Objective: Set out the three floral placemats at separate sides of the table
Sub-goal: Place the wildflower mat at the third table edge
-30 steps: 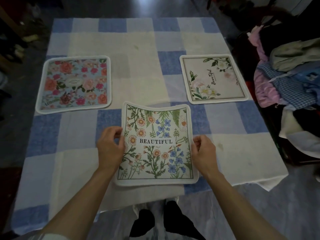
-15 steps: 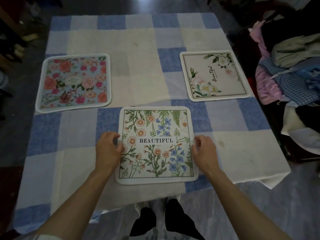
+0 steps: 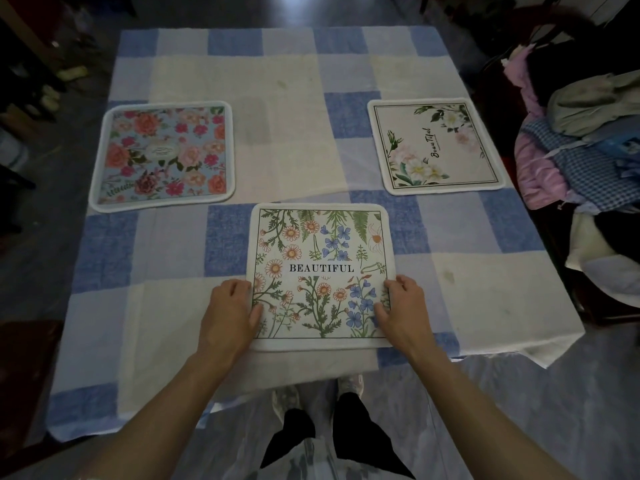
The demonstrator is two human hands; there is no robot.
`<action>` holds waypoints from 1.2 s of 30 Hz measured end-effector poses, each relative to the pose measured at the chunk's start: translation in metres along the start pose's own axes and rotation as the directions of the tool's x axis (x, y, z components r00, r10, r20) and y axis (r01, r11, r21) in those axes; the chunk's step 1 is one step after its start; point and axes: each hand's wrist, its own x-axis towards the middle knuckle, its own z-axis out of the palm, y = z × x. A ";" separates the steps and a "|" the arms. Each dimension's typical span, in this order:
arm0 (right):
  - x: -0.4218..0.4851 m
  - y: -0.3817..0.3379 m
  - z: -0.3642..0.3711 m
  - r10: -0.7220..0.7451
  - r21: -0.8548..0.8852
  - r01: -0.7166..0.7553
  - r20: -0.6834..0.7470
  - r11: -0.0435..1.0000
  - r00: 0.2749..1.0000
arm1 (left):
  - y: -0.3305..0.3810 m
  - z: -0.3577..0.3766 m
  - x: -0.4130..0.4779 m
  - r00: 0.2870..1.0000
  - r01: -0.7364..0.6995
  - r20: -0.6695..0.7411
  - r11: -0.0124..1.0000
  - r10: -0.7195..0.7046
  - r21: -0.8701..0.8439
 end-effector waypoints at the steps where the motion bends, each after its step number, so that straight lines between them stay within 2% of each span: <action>1: -0.003 0.000 0.002 0.008 -0.013 -0.007 0.009 1.000 1.000 | 0.000 0.001 -0.003 1.000 0.007 0.017 1.000 -0.008 0.007; 8: -0.013 0.001 0.007 0.042 -0.077 -0.043 -0.023 0.996 0.999 | 0.005 0.004 -0.012 0.999 0.031 0.029 0.998 -0.029 -0.052; 19: -0.014 0.001 0.006 0.061 -0.050 -0.062 -0.023 0.997 0.998 | 0.010 0.003 -0.010 0.984 0.165 -0.035 0.975 -0.172 -0.151; 23: -0.011 0.002 0.002 0.045 -0.033 -0.046 -0.033 0.998 0.998 | 0.012 0.002 -0.021 0.989 0.126 -0.057 0.982 -0.135 -0.143; 30: -0.004 0.004 -0.006 0.024 -0.042 -0.026 -0.059 0.999 0.998 | 0.023 0.007 -0.042 0.994 0.109 0.001 0.987 -0.109 -0.117; 36: -0.007 0.006 -0.005 0.041 -0.054 -0.041 -0.001 0.998 0.999 | 0.019 0.007 -0.041 0.997 0.076 0.026 0.996 -0.075 -0.050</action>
